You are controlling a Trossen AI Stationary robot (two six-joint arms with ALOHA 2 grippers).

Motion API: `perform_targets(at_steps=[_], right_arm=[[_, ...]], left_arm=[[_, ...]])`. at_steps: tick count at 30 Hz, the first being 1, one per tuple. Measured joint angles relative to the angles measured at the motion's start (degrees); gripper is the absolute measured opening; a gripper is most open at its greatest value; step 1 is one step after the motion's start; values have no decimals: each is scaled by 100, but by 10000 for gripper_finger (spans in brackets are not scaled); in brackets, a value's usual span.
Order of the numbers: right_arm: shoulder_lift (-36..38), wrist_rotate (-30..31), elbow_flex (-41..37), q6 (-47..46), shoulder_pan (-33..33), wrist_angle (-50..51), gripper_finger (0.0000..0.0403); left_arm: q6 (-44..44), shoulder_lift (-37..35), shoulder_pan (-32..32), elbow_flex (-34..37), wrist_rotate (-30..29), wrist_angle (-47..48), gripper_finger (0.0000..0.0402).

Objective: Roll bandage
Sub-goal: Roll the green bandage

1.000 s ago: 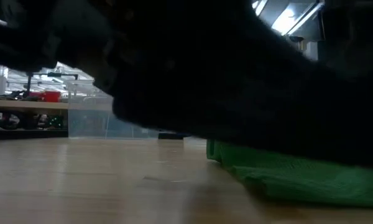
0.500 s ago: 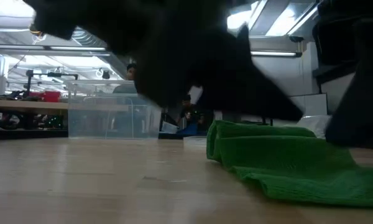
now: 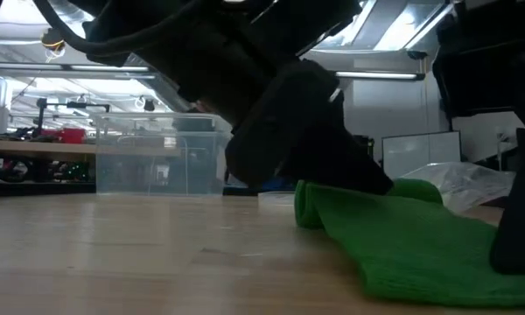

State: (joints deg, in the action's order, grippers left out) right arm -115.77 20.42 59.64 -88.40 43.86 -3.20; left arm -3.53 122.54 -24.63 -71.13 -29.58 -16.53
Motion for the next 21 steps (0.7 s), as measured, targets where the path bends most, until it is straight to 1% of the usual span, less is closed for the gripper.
perform_targets(at_steps=[9,12,16,19,21], right_arm=[[-16,-47,65,15,2,68,5],[-22,-45,63,11,7,108,5],[-24,-41,59,9,7,140,5],[-26,-45,58,11,7,134,5],[-26,-61,54,14,7,104,5]], left_arm=[[-33,-56,-11,0,-36,-85,129],[-77,-235,-98,2,-92,-41,129],[-319,-442,-217,2,-248,-19,129],[-573,-455,-223,2,-489,-27,129],[-585,-455,-163,2,-522,128,129]])
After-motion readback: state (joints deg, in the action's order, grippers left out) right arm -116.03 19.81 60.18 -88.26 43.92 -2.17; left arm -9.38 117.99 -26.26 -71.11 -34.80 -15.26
